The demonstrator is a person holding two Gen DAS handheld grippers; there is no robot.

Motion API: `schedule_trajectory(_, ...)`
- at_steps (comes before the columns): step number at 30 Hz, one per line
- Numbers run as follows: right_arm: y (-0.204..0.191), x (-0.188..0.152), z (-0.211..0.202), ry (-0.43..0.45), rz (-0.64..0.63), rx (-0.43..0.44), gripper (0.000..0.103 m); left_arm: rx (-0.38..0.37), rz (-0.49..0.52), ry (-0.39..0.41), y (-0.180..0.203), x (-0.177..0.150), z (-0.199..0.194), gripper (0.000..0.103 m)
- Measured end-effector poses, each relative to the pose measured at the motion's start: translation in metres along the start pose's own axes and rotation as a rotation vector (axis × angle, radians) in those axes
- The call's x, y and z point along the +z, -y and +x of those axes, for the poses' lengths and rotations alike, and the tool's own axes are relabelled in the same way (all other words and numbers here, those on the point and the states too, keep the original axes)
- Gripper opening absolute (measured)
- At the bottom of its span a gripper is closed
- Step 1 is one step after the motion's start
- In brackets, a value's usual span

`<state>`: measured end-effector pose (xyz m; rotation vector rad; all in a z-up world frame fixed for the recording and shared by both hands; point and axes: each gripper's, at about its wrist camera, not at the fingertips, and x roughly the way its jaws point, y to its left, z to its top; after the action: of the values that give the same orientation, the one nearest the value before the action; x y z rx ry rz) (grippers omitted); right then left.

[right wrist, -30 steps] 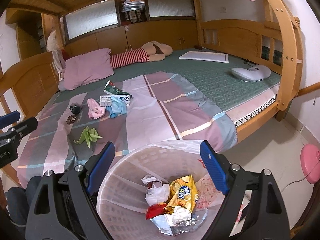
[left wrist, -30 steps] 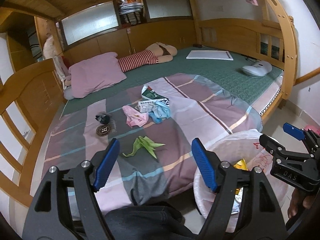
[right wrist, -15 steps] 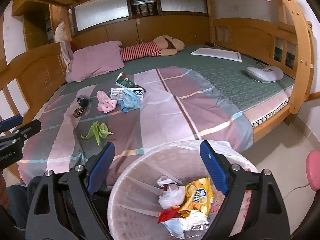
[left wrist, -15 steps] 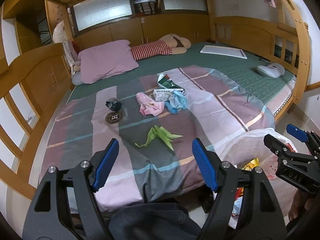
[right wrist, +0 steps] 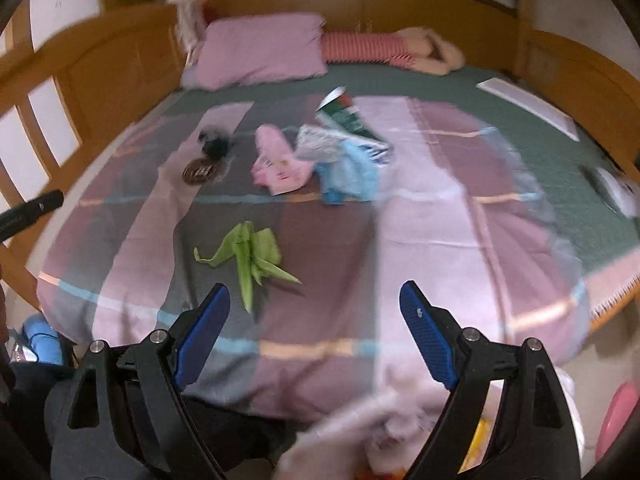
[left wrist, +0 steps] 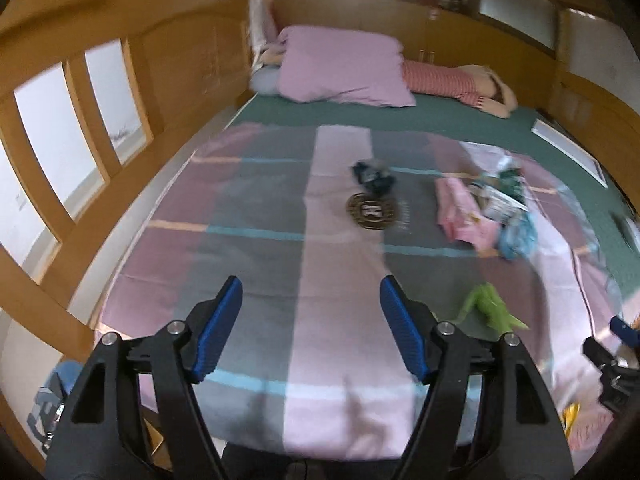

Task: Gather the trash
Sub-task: 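Move both grippers back over the trash on the bed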

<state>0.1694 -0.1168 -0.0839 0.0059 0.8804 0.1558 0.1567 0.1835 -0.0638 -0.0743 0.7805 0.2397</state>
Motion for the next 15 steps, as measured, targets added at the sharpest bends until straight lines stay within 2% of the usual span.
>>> schedule_trajectory(2, -0.017, 0.010, 0.026, -0.040, -0.025, 0.000, 0.085, -0.017, -0.019, -0.023, -0.008, 0.006, 0.023, 0.072)
schedule_trajectory(4, -0.037, 0.019, 0.050, -0.070, -0.074, -0.045, 0.085, -0.030, -0.023, -0.045, -0.011, 0.013, 0.046, 0.073)
schedule_trajectory(7, -0.063, 0.028, 0.080, -0.111, -0.144, -0.108, 0.085, -0.075, 0.052, -0.073, 0.000, 0.023, 0.084, 0.075)
schedule_trajectory(9, -0.071, 0.032, 0.099, -0.124, -0.171, -0.160, 0.085, -0.062, 0.109, -0.084, 0.009, 0.029, 0.106, 0.076)
schedule_trajectory(11, -0.072, 0.035, 0.116, -0.153, -0.171, -0.179, 0.083, -0.085, 0.124, -0.098, 0.013, 0.039, 0.125, 0.079)
schedule_trajectory(12, -0.070, 0.036, 0.125, -0.175, -0.168, -0.186, 0.079, -0.109, 0.113, -0.094, 0.016, 0.048, 0.132, 0.081)
schedule_trajectory(14, -0.069, 0.035, 0.139, -0.207, -0.171, -0.179, 0.067, -0.154, 0.095, -0.063, 0.022, 0.067, 0.145, 0.092)
schedule_trajectory(15, -0.068, 0.033, 0.143, -0.219, -0.170, -0.174, 0.050, -0.178, 0.091, -0.043, 0.028, 0.079, 0.152, 0.092)
